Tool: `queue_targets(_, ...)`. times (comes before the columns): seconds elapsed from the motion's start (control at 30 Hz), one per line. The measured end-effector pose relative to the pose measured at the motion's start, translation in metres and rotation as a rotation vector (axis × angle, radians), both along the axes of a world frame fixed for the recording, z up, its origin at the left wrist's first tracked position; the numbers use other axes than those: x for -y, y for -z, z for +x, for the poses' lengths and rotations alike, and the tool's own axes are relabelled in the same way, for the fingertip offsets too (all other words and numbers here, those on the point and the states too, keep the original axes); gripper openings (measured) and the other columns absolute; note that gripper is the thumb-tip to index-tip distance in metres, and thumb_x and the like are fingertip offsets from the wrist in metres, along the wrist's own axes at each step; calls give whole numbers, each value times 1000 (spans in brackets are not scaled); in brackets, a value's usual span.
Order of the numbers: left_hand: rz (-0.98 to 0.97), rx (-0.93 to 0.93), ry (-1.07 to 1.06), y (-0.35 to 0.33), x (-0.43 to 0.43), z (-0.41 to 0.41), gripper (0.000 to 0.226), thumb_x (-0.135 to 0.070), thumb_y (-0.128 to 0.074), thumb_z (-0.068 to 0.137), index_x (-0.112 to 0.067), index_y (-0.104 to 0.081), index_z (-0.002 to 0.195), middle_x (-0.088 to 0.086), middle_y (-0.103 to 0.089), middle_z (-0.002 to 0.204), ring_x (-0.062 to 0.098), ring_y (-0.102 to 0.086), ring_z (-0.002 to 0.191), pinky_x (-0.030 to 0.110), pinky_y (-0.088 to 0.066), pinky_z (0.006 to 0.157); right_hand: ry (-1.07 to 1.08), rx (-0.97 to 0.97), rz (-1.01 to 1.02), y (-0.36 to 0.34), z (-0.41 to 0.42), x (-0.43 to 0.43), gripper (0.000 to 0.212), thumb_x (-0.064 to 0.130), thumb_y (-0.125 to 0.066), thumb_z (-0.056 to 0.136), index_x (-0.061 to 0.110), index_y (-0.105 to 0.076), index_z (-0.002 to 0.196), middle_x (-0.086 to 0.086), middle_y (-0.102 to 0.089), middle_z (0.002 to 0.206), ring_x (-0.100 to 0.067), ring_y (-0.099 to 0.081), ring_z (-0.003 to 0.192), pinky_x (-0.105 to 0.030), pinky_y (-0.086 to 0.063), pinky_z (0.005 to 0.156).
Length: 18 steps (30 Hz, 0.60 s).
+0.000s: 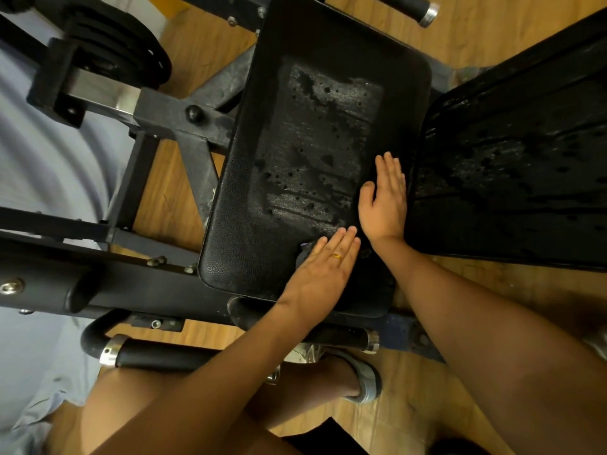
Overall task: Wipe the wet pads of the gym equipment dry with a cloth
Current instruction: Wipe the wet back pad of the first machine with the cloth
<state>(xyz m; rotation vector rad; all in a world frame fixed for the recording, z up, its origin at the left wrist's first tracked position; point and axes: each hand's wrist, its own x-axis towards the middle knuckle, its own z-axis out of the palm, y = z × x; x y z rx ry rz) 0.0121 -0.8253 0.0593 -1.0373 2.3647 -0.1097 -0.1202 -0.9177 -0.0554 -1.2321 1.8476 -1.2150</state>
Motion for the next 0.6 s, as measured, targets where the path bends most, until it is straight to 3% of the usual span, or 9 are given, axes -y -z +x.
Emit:
queue_targets(0.07, -27, -94, -24, 0, -1, 5, 67, -19, -39, 103, -3, -6, 159, 15, 1, 168, 27, -2, 156, 38, 3, 122, -12, 5, 10, -1, -1, 0, 56, 24, -33, 101, 9, -35, 155, -9, -26, 165, -22, -16, 155, -38, -8, 127)
queue_targets(0.13, -25, -115, -99, -5, -5, 4, 76, -36, -47, 102, -4, -8, 160, 14, 3, 168, 26, 1, 156, 38, 3, 123, -32, 17, 24, -3, -4, 0, 55, 22, -36, 102, 9, -34, 155, -9, -25, 166, -21, -14, 155, -38, -6, 127)
queue_targets(0.23, -146, -17, -263, -16, -15, 3, 91, -51, -39, 99, -2, 8, 159, 18, 19, 166, 31, 16, 154, 48, 4, 125, -42, 101, 102, -12, -5, 1, 55, 16, -39, 104, 13, -28, 158, -4, -18, 168, -18, -7, 156, -36, 2, 126)
queue_targets(0.33, -256, 7, -443, -25, -20, 8, 106, -66, -38, 94, 1, 14, 157, 22, 22, 164, 34, 19, 153, 53, 1, 125, -20, 260, 228, -33, 1, -4, 59, 18, -40, 104, 16, -23, 160, 0, -10, 169, -15, 1, 156, -36, 8, 125)
queue_targets(0.47, -261, -10, -622, -30, -20, 15, 123, -80, -41, 86, 2, 20, 154, 22, 25, 163, 34, 21, 153, 54, 3, 122, 72, 403, 372, -64, 20, -34, 61, 23, -41, 104, 13, -21, 161, -4, -8, 170, -18, 0, 156, -38, 5, 125)
queue_targets(0.6, -246, -29, -650, -34, -18, 16, 127, -87, -38, 82, 1, 20, 155, 19, 28, 163, 31, 23, 152, 53, 4, 123, 52, 413, 455, -79, 38, -85, 63, 27, -39, 104, 12, -16, 161, -5, -3, 170, -20, 2, 156, -41, 5, 124)
